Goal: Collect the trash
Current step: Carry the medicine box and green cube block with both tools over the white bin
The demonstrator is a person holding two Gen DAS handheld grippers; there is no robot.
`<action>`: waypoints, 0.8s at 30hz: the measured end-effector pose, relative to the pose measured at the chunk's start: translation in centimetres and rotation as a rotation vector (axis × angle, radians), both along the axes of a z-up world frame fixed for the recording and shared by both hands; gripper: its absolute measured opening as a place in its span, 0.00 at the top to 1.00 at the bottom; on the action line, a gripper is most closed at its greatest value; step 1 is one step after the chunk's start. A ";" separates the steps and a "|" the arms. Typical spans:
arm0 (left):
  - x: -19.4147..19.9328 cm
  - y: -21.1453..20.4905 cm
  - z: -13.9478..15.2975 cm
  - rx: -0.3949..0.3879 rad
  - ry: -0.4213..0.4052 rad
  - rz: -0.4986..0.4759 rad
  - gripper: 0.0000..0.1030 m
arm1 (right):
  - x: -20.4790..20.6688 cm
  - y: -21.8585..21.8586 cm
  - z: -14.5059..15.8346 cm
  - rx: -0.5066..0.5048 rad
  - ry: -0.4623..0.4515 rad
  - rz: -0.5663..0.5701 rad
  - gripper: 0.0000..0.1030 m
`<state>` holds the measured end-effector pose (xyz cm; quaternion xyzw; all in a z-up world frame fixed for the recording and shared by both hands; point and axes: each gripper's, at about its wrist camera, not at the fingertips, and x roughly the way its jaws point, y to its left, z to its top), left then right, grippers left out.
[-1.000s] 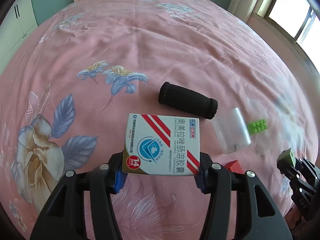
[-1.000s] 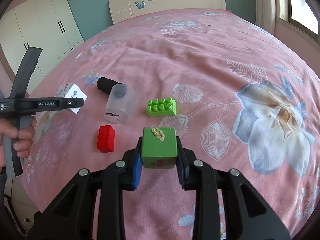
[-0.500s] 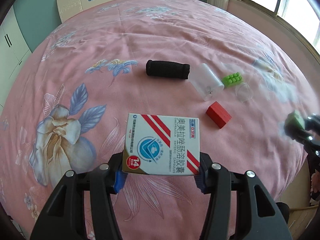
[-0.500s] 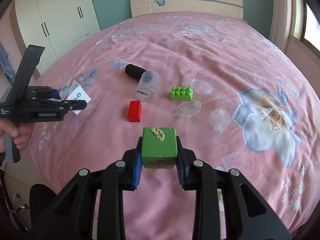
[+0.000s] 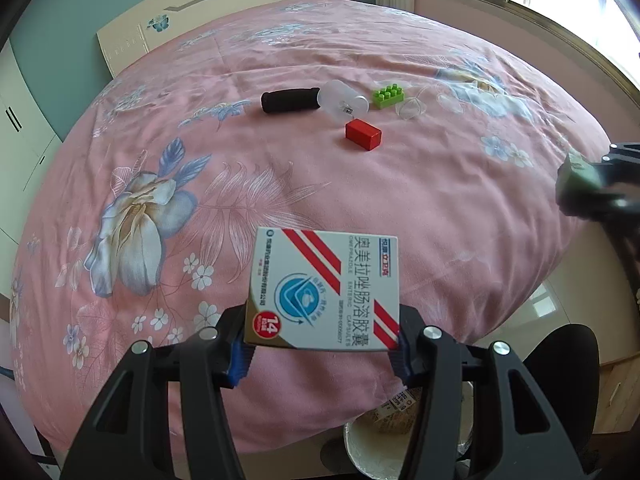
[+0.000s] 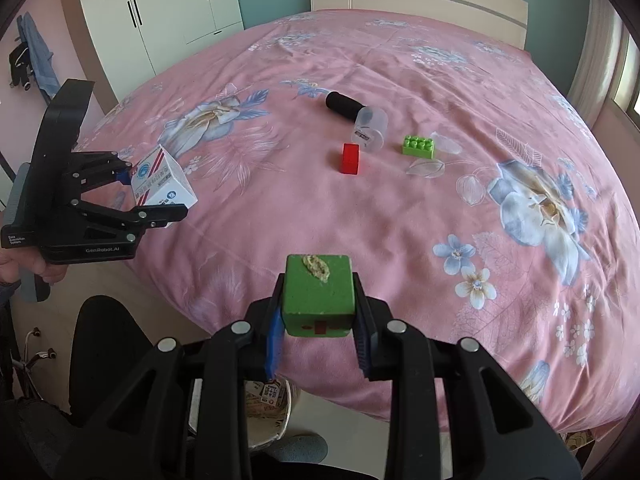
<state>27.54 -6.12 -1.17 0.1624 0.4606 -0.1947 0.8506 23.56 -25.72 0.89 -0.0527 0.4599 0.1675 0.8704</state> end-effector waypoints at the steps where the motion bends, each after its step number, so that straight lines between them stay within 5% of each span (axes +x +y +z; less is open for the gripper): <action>1: -0.6 0.2 0.1 -0.005 0.001 -0.003 0.45 | -0.5 0.2 0.0 0.000 0.006 0.005 0.70; 24: -12.3 3.5 -2.3 0.034 0.096 -0.135 0.45 | -11.6 6.8 1.2 -0.006 0.119 0.281 0.70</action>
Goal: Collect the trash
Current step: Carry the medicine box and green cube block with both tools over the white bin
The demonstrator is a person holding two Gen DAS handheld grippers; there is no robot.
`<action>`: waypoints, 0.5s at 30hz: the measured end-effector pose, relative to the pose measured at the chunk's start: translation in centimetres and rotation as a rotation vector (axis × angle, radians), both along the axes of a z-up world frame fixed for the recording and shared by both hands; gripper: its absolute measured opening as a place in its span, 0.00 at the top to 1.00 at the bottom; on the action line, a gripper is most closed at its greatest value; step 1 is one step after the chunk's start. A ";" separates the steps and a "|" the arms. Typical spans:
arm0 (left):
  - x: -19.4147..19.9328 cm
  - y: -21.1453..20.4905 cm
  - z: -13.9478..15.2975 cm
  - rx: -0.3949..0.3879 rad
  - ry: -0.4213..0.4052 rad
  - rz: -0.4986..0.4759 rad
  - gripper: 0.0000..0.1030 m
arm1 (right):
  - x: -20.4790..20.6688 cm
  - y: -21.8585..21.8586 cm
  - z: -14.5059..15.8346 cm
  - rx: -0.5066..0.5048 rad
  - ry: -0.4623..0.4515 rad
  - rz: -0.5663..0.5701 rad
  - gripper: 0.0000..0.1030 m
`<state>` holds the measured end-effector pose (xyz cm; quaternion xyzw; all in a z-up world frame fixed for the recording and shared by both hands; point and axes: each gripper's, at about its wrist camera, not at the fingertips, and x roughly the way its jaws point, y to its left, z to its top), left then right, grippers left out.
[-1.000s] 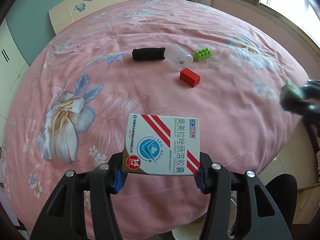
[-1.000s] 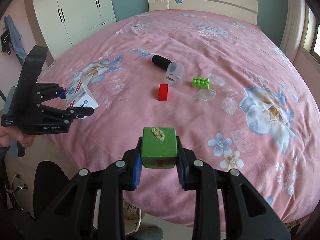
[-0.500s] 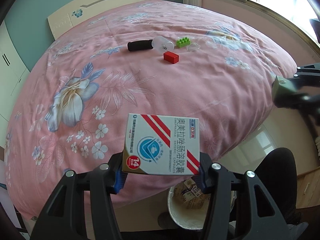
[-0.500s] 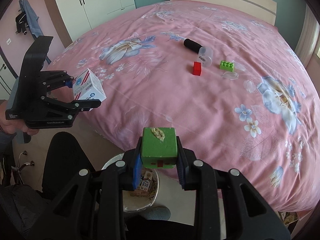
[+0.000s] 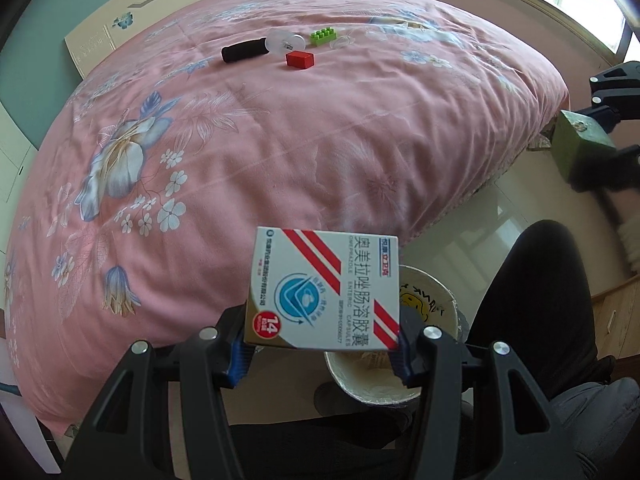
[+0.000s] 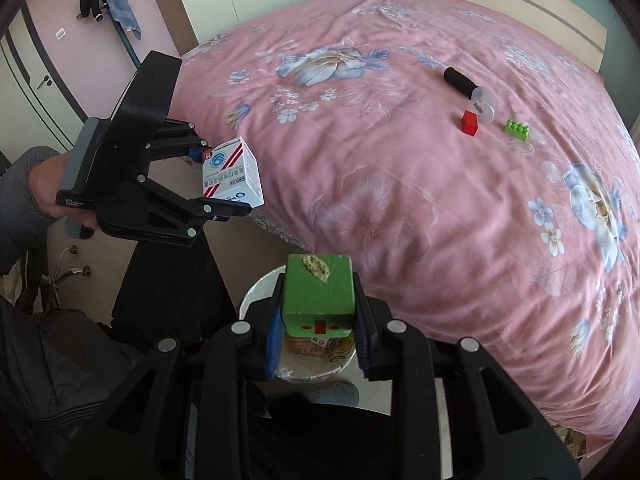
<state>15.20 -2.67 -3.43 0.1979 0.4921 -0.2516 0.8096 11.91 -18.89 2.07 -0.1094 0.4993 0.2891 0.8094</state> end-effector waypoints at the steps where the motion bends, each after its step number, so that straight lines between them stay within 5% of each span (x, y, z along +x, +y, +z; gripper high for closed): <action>1: -0.6 0.0 -0.1 0.004 0.006 -0.012 0.45 | -0.3 0.2 -0.1 0.005 0.012 0.016 0.70; 15: -5.6 0.0 -3.7 0.079 0.089 -0.131 0.45 | -3.4 2.9 -3.1 -0.062 0.082 0.138 0.71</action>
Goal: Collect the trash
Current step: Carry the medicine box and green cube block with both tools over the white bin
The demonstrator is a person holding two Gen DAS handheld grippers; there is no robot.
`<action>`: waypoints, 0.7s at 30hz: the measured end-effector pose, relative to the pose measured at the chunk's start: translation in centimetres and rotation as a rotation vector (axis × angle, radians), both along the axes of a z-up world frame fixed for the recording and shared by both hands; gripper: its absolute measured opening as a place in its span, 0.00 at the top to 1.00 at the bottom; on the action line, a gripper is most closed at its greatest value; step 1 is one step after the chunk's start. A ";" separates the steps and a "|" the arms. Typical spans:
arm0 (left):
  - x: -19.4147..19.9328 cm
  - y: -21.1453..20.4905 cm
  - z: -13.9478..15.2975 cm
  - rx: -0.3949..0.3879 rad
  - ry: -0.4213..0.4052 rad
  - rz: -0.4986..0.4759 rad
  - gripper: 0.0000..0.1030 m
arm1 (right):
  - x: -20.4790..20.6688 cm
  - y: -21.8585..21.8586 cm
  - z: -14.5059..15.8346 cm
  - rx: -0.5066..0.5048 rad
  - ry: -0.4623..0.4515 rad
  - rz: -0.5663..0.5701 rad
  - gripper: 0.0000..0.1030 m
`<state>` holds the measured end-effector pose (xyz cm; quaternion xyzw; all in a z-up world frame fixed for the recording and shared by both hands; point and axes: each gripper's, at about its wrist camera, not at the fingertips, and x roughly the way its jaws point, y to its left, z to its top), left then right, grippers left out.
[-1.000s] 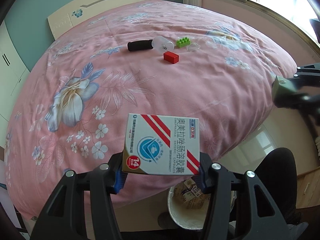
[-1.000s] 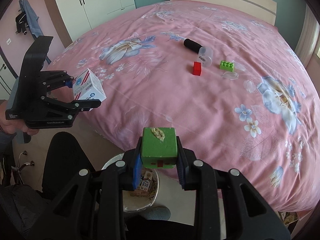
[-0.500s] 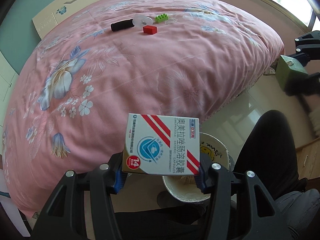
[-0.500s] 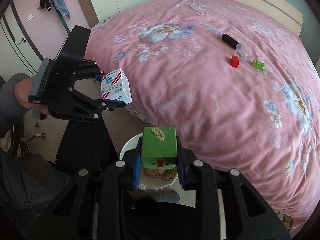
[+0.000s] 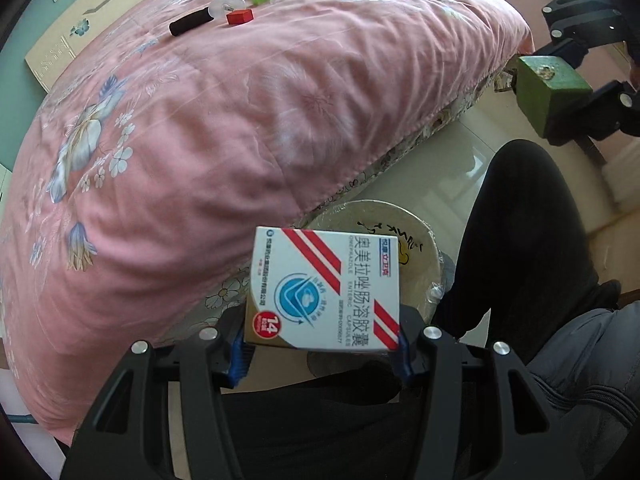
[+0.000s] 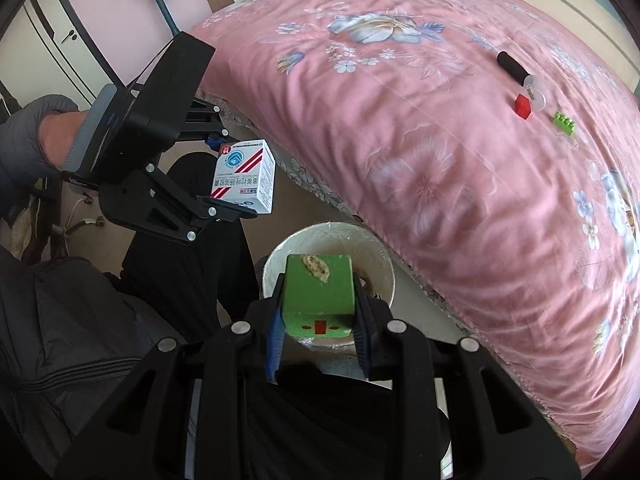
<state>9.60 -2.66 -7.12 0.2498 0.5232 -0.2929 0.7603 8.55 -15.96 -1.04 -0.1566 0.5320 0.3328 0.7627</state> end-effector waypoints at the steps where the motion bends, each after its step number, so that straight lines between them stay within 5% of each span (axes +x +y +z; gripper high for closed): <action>1: -0.1 0.0 -0.4 0.005 0.011 -0.007 0.45 | 0.0 0.2 -0.4 0.006 0.014 0.015 0.71; 21: -0.4 -1.9 -8.4 0.077 0.168 -0.118 0.45 | 2.1 2.4 -9.2 -0.083 0.171 0.111 0.70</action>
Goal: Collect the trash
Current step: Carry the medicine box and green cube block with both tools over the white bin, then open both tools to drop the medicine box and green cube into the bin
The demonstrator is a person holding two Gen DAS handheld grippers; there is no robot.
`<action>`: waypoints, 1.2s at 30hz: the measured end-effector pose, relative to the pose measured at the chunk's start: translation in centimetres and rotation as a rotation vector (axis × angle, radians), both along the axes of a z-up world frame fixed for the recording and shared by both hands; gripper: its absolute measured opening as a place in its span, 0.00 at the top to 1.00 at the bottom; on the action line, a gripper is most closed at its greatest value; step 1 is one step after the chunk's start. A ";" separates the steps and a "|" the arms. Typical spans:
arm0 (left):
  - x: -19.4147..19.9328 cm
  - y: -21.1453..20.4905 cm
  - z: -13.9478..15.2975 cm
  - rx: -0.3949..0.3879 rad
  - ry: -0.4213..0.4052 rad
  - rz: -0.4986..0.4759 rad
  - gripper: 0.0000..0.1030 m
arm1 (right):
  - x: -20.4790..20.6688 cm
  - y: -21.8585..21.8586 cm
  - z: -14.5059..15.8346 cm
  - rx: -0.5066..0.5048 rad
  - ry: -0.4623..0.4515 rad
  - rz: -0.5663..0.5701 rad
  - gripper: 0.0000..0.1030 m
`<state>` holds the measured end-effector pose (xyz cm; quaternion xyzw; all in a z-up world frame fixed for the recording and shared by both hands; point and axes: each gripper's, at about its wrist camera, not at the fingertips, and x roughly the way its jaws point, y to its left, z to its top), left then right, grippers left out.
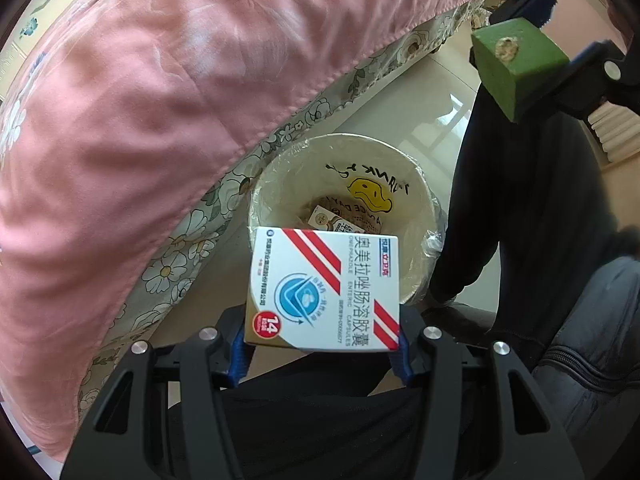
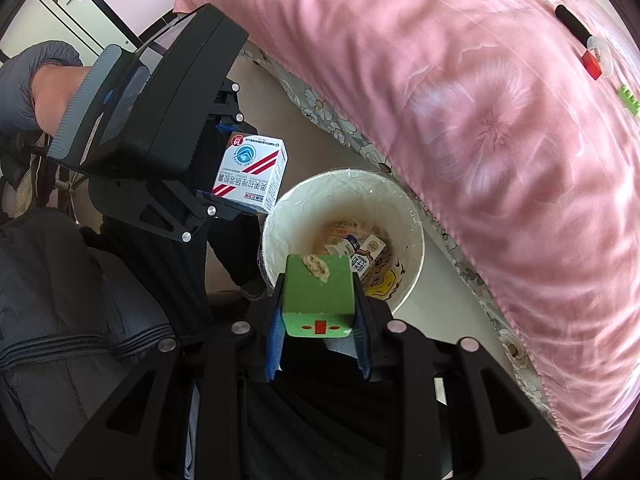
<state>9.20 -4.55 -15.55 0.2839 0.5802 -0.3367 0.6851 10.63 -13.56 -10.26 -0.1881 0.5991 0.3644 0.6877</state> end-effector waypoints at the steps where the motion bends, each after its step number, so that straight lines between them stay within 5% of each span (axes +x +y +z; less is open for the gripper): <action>1: 0.0 -0.2 -0.4 -0.002 0.011 -0.004 0.45 | 0.1 0.2 -0.4 -0.001 0.008 0.006 0.70; 17: 1.1 -2.2 -5.7 0.040 0.104 -0.091 0.45 | 2.0 2.0 -7.7 -0.010 0.153 0.061 0.70; 36: 2.7 -3.2 -10.5 0.080 0.182 -0.107 0.45 | 4.1 3.4 -12.9 0.000 0.259 0.080 0.70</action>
